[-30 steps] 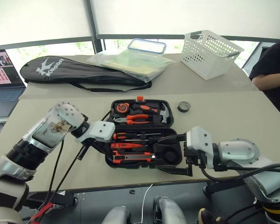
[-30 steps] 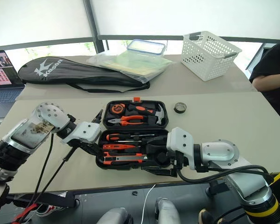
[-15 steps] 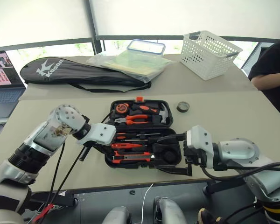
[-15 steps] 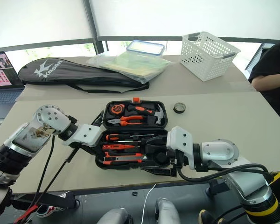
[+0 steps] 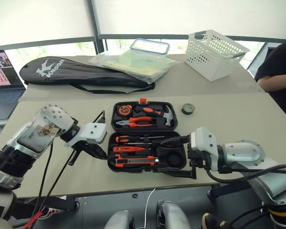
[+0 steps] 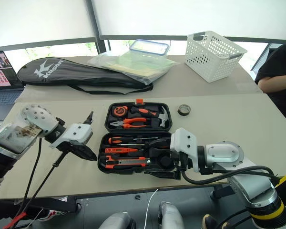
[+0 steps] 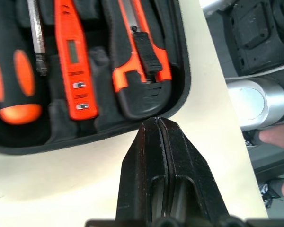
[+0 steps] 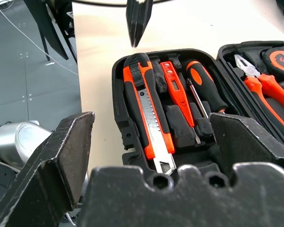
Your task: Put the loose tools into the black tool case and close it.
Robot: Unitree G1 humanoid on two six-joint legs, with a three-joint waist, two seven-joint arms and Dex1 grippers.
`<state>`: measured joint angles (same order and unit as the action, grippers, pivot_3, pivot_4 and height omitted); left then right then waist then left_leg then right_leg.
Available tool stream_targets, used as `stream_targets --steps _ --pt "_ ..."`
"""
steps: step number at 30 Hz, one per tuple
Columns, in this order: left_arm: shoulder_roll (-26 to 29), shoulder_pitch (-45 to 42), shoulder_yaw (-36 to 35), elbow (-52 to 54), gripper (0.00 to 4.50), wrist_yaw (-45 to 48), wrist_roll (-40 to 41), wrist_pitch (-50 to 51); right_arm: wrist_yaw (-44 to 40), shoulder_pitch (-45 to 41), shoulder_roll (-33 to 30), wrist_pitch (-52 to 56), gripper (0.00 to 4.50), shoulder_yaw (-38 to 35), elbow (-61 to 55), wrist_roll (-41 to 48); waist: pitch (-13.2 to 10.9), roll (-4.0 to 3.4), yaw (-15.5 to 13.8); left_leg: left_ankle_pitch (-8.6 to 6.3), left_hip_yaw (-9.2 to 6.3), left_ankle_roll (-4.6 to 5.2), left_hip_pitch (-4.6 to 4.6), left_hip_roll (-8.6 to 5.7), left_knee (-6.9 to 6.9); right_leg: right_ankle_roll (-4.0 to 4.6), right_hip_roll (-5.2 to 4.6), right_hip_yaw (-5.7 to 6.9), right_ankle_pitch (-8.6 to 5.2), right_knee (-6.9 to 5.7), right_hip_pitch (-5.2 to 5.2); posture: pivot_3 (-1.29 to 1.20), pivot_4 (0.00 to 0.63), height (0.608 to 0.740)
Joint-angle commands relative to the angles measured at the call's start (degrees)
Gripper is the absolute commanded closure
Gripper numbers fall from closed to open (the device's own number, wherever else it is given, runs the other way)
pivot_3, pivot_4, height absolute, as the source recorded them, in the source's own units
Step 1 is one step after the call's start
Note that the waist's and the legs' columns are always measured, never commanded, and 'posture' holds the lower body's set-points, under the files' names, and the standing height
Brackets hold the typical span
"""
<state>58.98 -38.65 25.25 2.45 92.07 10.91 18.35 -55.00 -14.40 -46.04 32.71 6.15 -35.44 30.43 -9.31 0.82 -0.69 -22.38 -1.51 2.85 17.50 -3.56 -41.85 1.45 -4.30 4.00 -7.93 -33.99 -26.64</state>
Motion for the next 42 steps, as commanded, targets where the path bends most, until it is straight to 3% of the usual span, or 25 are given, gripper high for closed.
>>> stream_targets --steps 1,9,14,19,25,33,42 --pt "-2.83 0.34 0.81 0.69 4.44 -1.16 -2.72 -1.22 -0.27 -0.46 -0.23 -0.67 0.00 -0.88 -1.29 0.30 0.00 0.00 -0.09 0.00 0.00 0.00 -0.01 0.01 0.00 0.00 0.00 -0.01 0.00 0.00 0.00 0.00 0.150 0.740" --pt "-6.84 -0.22 0.57 -0.73 4.44 -0.59 -5.86 -1.50 -0.09 -0.13 -0.63 -0.19 0.00 -1.27 -1.88 0.59 0.01 -0.02 -0.93 -0.02 -0.03 0.08 -0.21 -0.08 -0.04 -0.02 -0.06 -0.06 -0.01 0.03 0.26 0.00 0.150 0.740" --pt "-2.63 -1.72 -0.33 -1.73 4.44 0.43 -3.48 -3.06 0.12 0.52 -0.86 0.00 0.00 -1.48 -2.29 0.85 0.01 -0.01 -0.69 -0.02 -0.03 0.08 -0.20 -0.06 -0.04 -0.03 -0.06 -0.06 -0.01 0.02 0.23 0.00 0.150 0.740" --pt "4.69 -6.79 2.97 0.38 4.44 0.43 8.39 0.38 0.27 0.78 -0.91 -0.14 0.00 -1.56 -2.21 0.79 -0.05 0.07 0.11 -0.02 -0.03 0.04 -0.11 0.10 -0.01 -0.02 -0.07 -0.05 -0.01 -0.01 0.08 0.00 0.150 0.740" --pt "-1.92 -9.00 4.63 -1.66 4.44 0.43 4.28 0.81 0.49 0.13 -0.46 -0.25 0.00 -0.79 -1.79 0.34 -0.05 0.07 -0.03 -0.01 -0.02 0.06 -0.08 -0.10 -0.05 -0.02 -0.05 0.00 -0.01 -0.01 0.12 0.00 0.150 0.740" --pt "-7.37 -2.61 10.23 -3.47 4.44 -4.36 -10.64 -8.68 1.04 0.20 -0.50 0.23 0.00 -0.95 -2.10 0.42 0.03 -0.04 -0.09 -0.02 0.03 0.05 -0.12 0.04 -0.03 -0.04 -0.05 -0.04 0.01 0.00 0.12 0.00 0.150 0.740" --pt "-8.14 -2.59 2.02 -0.78 4.44 -1.34 -5.68 -3.97 1.32 2.25 -1.80 0.63 0.00 -3.27 -2.78 1.40 0.19 -0.26 -1.08 -0.05 -0.01 0.23 -0.38 -0.03 -0.06 -0.26 -0.10 -0.19 -0.03 0.00 0.41 0.00 0.150 0.740"
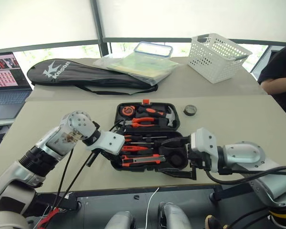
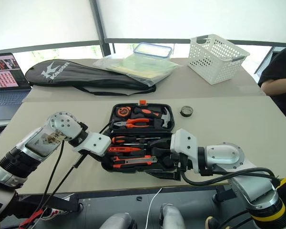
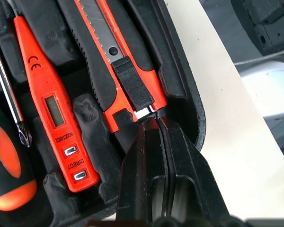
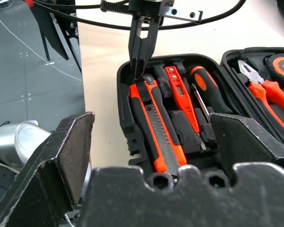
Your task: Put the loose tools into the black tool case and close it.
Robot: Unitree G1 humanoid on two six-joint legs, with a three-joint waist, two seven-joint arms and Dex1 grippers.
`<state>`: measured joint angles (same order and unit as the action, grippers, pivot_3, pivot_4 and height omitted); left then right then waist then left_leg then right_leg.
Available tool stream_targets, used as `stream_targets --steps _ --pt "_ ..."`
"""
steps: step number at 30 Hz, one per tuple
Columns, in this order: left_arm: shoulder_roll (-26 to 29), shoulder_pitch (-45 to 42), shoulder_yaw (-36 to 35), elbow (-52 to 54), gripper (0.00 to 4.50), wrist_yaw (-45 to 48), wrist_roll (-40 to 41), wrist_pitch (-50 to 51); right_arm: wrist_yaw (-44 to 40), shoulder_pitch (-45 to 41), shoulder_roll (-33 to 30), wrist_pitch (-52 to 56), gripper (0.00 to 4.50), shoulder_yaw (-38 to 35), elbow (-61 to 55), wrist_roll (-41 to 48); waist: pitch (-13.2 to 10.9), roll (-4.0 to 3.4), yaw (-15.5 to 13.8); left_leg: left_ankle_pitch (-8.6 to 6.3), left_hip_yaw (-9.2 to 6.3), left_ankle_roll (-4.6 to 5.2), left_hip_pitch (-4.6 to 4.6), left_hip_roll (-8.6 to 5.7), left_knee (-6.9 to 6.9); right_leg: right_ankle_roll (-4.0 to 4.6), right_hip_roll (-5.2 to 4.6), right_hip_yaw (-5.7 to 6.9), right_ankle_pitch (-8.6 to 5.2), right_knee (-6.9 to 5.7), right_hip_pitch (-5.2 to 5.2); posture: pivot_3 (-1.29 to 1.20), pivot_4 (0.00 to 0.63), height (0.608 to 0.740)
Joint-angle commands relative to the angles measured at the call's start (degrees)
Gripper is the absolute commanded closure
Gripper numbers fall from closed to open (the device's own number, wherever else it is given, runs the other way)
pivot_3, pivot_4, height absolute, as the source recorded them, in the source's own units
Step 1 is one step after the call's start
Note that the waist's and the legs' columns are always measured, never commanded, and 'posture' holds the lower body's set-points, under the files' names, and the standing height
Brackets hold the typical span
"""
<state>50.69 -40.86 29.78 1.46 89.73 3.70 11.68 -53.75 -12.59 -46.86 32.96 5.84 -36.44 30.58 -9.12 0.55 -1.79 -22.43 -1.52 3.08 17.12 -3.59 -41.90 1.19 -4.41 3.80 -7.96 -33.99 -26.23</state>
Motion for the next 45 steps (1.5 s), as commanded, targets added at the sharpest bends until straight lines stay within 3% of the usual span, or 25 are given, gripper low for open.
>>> stream_targets --steps 1,5,17,21,27,33,40,43,45 --pt "0.38 -1.02 -3.50 0.72 4.44 1.90 3.12 4.11 -0.02 0.74 -1.18 0.30 0.00 -3.23 -1.76 1.28 -0.02 0.02 0.06 0.00 0.00 0.00 0.04 0.00 -0.01 0.00 0.02 0.01 0.00 0.00 -0.05 0.00 0.150 0.740" --pt "-1.87 -5.48 -5.09 0.60 4.44 2.56 6.83 8.86 -0.13 1.18 -1.40 0.35 0.00 -3.57 -1.89 1.62 -0.06 0.10 0.33 0.01 -0.03 -0.02 0.27 -0.02 -0.03 0.02 0.07 0.15 0.01 -0.04 -0.18 0.00 0.150 0.740" --pt "-16.20 -8.82 4.22 -5.81 4.44 0.37 -2.52 0.99 0.54 0.45 -0.88 1.50 0.00 -2.83 -2.53 1.71 -0.07 0.12 1.05 0.00 -0.02 0.00 0.29 -0.07 -0.03 -0.02 -0.02 0.09 0.04 0.01 -0.16 0.00 0.150 0.740" --pt "-17.34 -7.42 8.20 -9.42 4.44 -3.14 -9.96 -6.06 1.46 1.44 -0.80 2.47 0.00 -3.49 -3.94 2.21 -0.07 0.12 1.02 0.00 -0.02 0.00 0.22 -0.04 -0.03 -0.02 -0.05 0.03 0.04 0.03 -0.14 0.00 0.150 0.740" --pt "-16.21 -5.36 8.65 -9.86 4.44 -2.38 -11.91 -9.69 2.60 2.84 -1.19 3.07 0.00 -4.22 -5.20 3.24 0.02 0.13 0.50 -0.01 -0.04 0.02 0.08 -0.02 -0.05 -0.07 -0.13 -0.09 0.06 0.14 0.04 0.00 0.150 0.740" --pt "-16.25 -6.09 2.51 -6.73 4.44 -0.18 -5.07 -2.66 2.75 2.52 -1.15 3.00 0.00 -4.43 -4.70 3.55 0.04 0.14 0.80 -0.01 -0.02 0.03 0.08 0.07 -0.05 -0.07 0.01 -0.10 0.05 0.05 0.01 0.00 0.150 0.740" --pt "-17.30 -9.40 -12.64 -4.07 4.44 -4.58 8.29 10.90 1.96 2.46 -2.98 3.37 0.00 -10.29 -1.48 5.22 0.01 0.17 1.02 -0.01 -0.01 0.03 0.27 0.03 -0.05 -0.07 0.04 0.01 0.06 -0.01 -0.19 0.00 0.150 0.740" --pt "-12.55 -8.46 -20.11 -3.72 3.77 -3.46 14.32 17.23 -0.14 -0.33 -6.06 3.81 0.00 -14.59 7.32 5.45 0.01 0.17 1.08 -0.02 -0.05 0.03 0.29 0.00 -0.04 -0.09 0.02 0.05 0.07 0.02 -0.19 0.00 0.150 0.740" --pt "-9.44 -7.11 -23.24 -2.66 3.02 -2.03 17.47 19.62 -1.56 -2.76 -7.50 3.64 0.00 -15.22 12.71 4.80 -0.04 0.16 1.67 -0.01 0.02 0.03 0.27 0.01 -0.02 -0.09 0.02 0.02 0.08 0.01 -0.23 0.00 0.150 0.740"
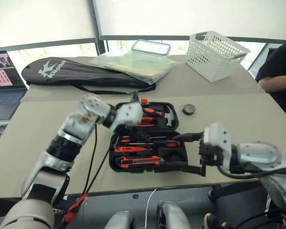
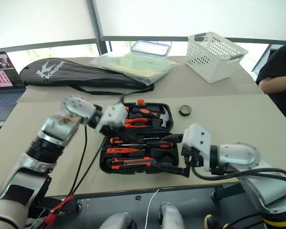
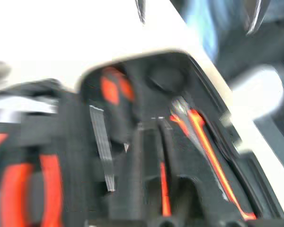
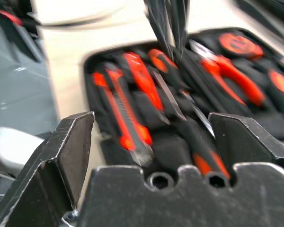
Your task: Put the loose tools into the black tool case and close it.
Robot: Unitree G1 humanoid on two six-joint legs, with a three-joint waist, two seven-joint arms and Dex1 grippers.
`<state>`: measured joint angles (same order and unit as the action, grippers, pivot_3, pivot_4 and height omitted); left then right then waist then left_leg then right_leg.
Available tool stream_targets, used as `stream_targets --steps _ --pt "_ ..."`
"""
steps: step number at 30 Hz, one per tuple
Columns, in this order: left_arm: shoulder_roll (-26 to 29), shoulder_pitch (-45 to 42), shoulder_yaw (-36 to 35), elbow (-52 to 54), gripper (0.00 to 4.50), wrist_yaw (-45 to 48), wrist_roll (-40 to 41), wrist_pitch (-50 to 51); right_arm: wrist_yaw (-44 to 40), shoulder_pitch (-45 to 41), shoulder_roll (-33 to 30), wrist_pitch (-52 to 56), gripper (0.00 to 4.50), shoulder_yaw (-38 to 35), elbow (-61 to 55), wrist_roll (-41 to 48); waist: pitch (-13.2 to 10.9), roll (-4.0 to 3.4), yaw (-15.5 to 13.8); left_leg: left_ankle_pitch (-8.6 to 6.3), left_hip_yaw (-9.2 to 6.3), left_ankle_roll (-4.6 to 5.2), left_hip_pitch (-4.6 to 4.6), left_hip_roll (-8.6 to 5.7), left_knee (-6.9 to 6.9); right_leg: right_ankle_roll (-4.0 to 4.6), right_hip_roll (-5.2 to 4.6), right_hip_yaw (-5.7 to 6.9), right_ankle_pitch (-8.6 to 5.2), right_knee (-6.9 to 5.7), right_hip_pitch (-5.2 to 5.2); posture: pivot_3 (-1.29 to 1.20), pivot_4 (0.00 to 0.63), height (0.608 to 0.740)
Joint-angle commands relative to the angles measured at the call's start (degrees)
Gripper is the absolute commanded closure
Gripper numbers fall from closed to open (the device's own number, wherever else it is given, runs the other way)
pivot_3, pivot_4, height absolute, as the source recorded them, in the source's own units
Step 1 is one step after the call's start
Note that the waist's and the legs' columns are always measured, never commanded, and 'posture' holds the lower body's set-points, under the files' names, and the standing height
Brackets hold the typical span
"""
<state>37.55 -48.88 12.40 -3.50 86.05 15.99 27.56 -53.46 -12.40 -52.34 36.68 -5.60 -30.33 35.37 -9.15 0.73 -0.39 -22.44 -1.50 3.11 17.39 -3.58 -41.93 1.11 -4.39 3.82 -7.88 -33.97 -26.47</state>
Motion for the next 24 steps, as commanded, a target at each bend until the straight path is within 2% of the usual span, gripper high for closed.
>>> stream_targets --steps 1,2,3,5,9,15,22,24 --pt "5.88 2.76 -7.35 3.63 2.73 2.24 6.42 4.38 -2.00 -7.87 -2.03 -1.90 0.00 -1.03 14.49 -3.75 -0.01 -0.02 0.39 0.00 0.04 0.00 -0.01 0.00 0.01 0.00 -0.01 -0.02 0.00 0.00 -0.04 0.00 0.150 0.740" --pt "7.15 3.99 -8.15 4.93 2.57 1.92 7.36 5.83 -2.11 -12.09 -1.68 -3.67 0.00 1.75 20.93 -7.15 -0.02 -0.02 0.76 0.00 0.03 0.00 -0.02 0.01 0.04 0.01 -0.02 -0.02 0.00 0.00 -0.04 0.00 0.150 0.740" --pt "8.11 4.89 -8.71 5.94 2.11 1.60 8.18 6.96 -2.41 -15.20 -1.36 -5.04 0.00 3.75 25.67 -9.62 -0.04 -0.06 1.16 -0.01 0.10 -0.05 -0.11 0.08 0.08 0.04 -0.03 -0.03 -0.02 0.04 -0.03 0.00 0.150 0.740" --pt "8.71 6.71 -10.11 7.96 1.60 -0.16 9.67 8.32 -3.52 -22.10 0.57 -8.81 0.00 8.40 35.46 -14.99 -0.06 -0.06 1.20 0.00 0.15 -0.05 -0.14 0.04 0.11 0.05 -0.06 -0.12 -0.02 0.14 -0.04 0.00 0.150 0.740" --pt "9.89 10.72 -11.62 11.15 0.04 -2.83 10.30 7.59 -4.87 -33.87 6.19 -17.43 0.00 16.70 54.02 -25.72 -0.10 -0.05 1.04 0.04 0.10 -0.16 -0.04 0.15 0.12 0.13 -0.07 -0.07 -0.05 0.06 -0.11 0.00 0.150 0.740" --pt "10.40 15.43 -12.37 15.68 0.04 -7.63 9.45 5.53 -1.44 -47.04 14.46 -30.07 0.00 23.07 79.69 -37.60 -0.14 -0.10 1.43 0.07 0.14 -0.22 0.17 0.10 0.09 0.18 -0.19 0.03 -0.02 -0.04 -0.34 0.00 0.150 0.740" --pt "10.99 16.76 -12.70 17.92 0.04 -9.93 10.44 5.71 1.83 -53.31 19.29 -38.78 0.00 23.57 93.78 -43.72 -0.15 -0.13 2.23 0.13 0.08 -0.36 0.19 0.05 0.08 0.20 -0.25 0.17 -0.01 -0.06 -0.35 0.00 0.150 0.740" --pt "11.08 16.77 -12.52 18.02 0.00 -10.28 10.53 5.69 2.76 -54.49 20.89 -40.32 0.42 23.30 96.36 -44.78 -0.15 -0.13 2.78 0.16 0.08 -0.43 0.19 0.06 0.08 0.25 -0.26 0.17 -0.01 -0.09 -0.35 0.00 0.150 0.740"
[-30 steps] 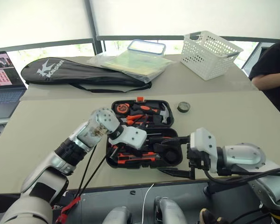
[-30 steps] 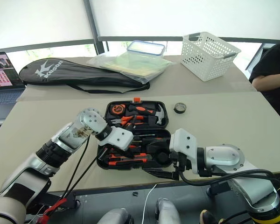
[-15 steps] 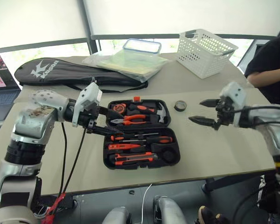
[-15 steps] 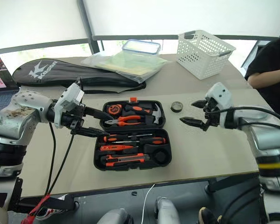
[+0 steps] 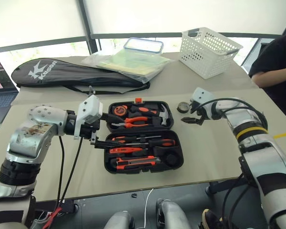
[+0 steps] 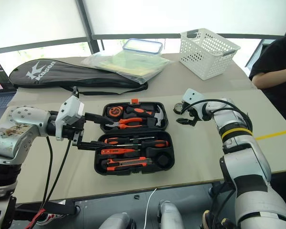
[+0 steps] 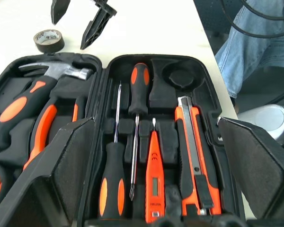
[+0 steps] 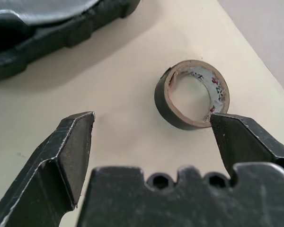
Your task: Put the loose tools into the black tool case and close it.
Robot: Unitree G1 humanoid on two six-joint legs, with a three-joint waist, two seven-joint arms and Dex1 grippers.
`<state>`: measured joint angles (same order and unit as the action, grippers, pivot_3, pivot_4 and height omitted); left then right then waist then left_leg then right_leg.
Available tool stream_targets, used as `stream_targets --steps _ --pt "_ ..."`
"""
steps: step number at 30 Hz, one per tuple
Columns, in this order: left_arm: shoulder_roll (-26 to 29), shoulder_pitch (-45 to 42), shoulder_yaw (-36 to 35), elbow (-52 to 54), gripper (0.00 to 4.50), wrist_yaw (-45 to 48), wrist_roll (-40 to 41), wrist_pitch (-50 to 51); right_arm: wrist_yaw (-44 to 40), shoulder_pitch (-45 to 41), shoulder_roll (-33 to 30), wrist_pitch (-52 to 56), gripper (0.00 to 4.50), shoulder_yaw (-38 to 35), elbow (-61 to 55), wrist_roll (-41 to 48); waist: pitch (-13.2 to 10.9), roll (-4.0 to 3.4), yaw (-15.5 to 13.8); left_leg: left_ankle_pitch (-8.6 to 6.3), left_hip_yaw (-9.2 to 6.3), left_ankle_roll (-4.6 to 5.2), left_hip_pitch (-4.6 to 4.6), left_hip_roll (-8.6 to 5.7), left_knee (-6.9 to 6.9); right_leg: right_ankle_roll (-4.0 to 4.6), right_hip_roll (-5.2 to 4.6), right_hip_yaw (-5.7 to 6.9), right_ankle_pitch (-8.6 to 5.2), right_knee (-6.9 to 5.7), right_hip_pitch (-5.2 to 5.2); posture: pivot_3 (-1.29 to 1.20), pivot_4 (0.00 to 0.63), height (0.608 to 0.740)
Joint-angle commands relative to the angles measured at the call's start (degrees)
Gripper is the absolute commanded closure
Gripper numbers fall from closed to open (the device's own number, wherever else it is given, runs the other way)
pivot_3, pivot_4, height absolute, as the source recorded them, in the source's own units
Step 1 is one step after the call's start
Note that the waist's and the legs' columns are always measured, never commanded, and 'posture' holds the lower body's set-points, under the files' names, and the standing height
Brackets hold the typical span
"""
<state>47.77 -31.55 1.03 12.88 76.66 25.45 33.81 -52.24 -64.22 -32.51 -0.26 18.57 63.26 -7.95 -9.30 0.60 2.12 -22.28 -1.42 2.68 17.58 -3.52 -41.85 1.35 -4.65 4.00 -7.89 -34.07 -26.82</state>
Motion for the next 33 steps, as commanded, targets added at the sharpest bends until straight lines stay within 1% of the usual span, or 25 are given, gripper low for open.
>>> stream_targets --steps 1,3,4,10,15,26,29,33 --pt "0.87 -0.60 -1.03 1.65 0.00 -1.05 1.07 -0.58 2.35 -3.17 1.81 -4.11 0.66 -1.04 3.83 -1.90 0.00 0.00 0.48 0.02 0.00 -0.04 0.00 0.03 0.00 0.04 0.01 0.00 0.01 0.00 0.00 0.00 0.150 0.740" --pt "0.89 -0.76 -0.72 1.65 0.00 -1.31 1.13 -0.71 4.07 -4.21 3.24 -4.72 1.27 -1.52 5.84 -2.64 0.00 -0.01 0.74 0.04 0.00 -0.08 -0.02 0.07 0.00 0.09 0.01 -0.01 0.01 -0.03 0.00 0.00 0.150 0.740" --pt "0.89 -0.90 -0.54 1.62 0.00 -1.42 1.16 -0.74 5.05 -4.63 3.78 -5.01 1.71 -1.59 6.73 -3.18 -0.01 -0.02 0.87 0.05 0.00 -0.09 -0.02 0.08 0.00 0.11 0.01 -0.01 0.02 -0.03 0.00 0.00 0.150 0.740" --pt "0.79 -1.59 0.09 1.47 0.00 -1.79 1.10 -0.85 8.61 -6.15 4.44 -6.97 1.71 -1.57 9.24 -5.90 -0.03 -0.05 1.13 0.07 -0.04 -0.13 -0.02 0.07 0.01 0.15 0.02 0.02 0.03 -0.03 -0.01 0.00 0.150 0.740" --pt "1.57 -0.78 -0.33 1.65 0.00 -1.67 0.93 -1.38 6.40 -7.50 3.93 -8.56 1.71 -2.39 8.63 -6.16 -0.07 -0.11 1.43 0.07 -0.04 -0.14 -0.02 0.08 0.01 0.15 0.03 0.03 0.03 -0.03 -0.02 0.00 0.150 0.740" --pt "1.41 -2.22 0.47 0.76 0.00 -2.19 0.52 -2.05 12.04 -7.46 7.54 -8.28 1.71 -2.13 12.41 -9.68 -0.09 -0.16 1.68 0.07 -0.05 -0.16 -0.01 0.09 0.01 0.16 0.03 0.03 0.03 -0.04 -0.03 0.00 0.150 0.740" --pt "1.60 -2.04 0.50 0.95 0.00 -2.20 0.47 -2.11 12.75 -7.01 7.93 -8.71 2.42 -2.10 12.77 -10.35 -0.10 -0.17 1.82 0.07 -0.05 -0.16 -0.01 0.08 0.01 0.16 0.04 0.03 0.03 -0.04 -0.03 0.00 0.150 0.740" --pt "1.72 -2.06 0.56 0.86 0.00 -2.16 0.38 -2.15 13.19 -6.48 8.05 -9.11 3.86 -2.50 12.97 -10.90 -0.10 -0.17 1.91 0.08 -0.04 -0.17 -0.02 0.10 0.01 0.17 0.06 0.03 0.03 -0.05 -0.03 0.00 0.150 0.740"
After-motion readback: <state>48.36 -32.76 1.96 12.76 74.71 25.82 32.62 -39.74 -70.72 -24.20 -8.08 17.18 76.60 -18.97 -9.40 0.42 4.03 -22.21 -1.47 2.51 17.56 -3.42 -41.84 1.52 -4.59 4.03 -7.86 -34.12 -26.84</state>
